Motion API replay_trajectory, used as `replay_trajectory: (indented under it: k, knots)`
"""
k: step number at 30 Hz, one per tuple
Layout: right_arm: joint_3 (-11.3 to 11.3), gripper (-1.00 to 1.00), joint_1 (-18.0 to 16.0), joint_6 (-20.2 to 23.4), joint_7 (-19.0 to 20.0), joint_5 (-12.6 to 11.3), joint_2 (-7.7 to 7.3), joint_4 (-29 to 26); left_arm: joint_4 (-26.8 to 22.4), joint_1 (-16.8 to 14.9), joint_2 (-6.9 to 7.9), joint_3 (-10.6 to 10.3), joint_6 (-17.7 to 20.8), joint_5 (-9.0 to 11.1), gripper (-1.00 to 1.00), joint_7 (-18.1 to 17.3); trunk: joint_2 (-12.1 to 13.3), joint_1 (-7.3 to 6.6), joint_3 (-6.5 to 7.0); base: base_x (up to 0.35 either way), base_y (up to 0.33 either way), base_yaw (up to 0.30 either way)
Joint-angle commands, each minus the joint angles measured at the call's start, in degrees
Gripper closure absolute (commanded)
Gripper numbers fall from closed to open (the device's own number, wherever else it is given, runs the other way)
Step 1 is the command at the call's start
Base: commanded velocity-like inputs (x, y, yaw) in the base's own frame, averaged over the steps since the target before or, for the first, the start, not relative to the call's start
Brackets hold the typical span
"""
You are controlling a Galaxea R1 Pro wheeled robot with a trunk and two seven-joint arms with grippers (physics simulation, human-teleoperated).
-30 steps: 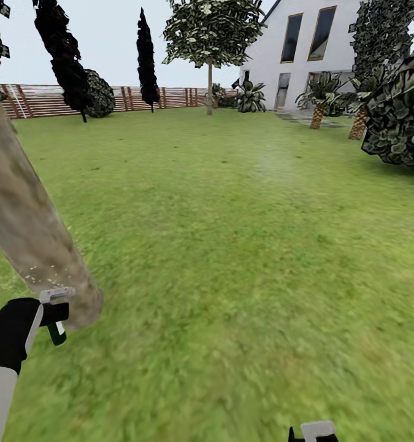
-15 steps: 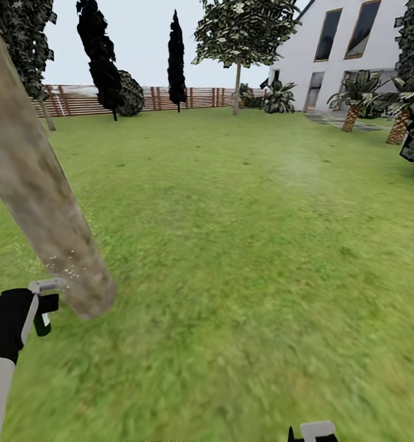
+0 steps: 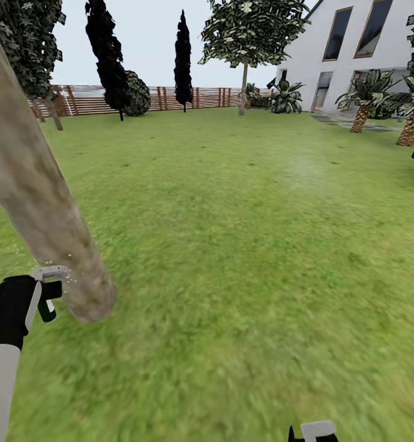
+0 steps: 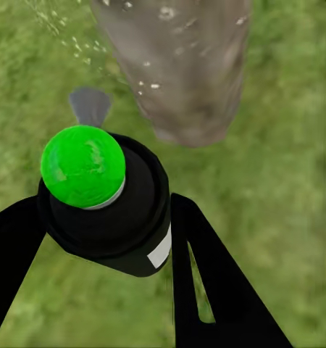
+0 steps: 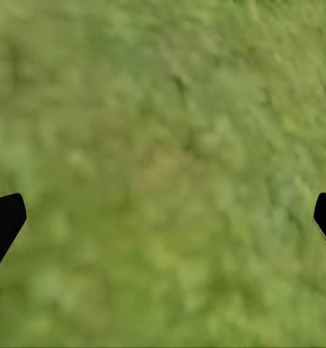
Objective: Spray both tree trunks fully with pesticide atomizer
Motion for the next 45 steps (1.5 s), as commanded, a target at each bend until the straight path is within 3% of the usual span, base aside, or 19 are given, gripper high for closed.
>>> replay_trajectory:
  k: [1,19,35,40,45]
  knots:
    - [-0.43,-1.0,-0.03,-0.11,-0.23,0.6,0.02,0.02,-0.06,-0.05,-0.01,0.03,0.25,-0.38,1.0,-0.13,-0.02,0.02,-0.05,0.291,-0.127,0.0]
    - [-0.41,-1.0,-0.03,-0.11,-0.23,0.52,0.03,0.03,-0.06,-0.08,0.07,0.07,0.23,-0.57,1.0,-0.04,-0.02,0.02,-0.05,0.163,-0.226,0.007]
    - [-0.41,-1.0,-0.03,-0.13,-0.23,0.52,0.11,0.04,1.55,2.3,0.3,0.61,-0.58,-0.49,1.0,0.11,-0.02,0.02,-0.05,0.18,-0.239,0.271]
    - [-0.41,-1.0,-0.03,-0.12,-0.23,0.52,0.11,0.05,9.74,4.2,0.22,0.64,-8.42,-0.53,1.0,0.19,-0.02,0.02,-0.05,0.236,-0.193,0.275]
    - [-0.41,-1.0,-0.03,-0.12,-0.23,0.52,0.1,0.02,10.05,4.23,0.08,0.74,-9.17,-0.04,1.0,0.29,-0.02,0.02,-0.05,0.248,-0.178,0.059]
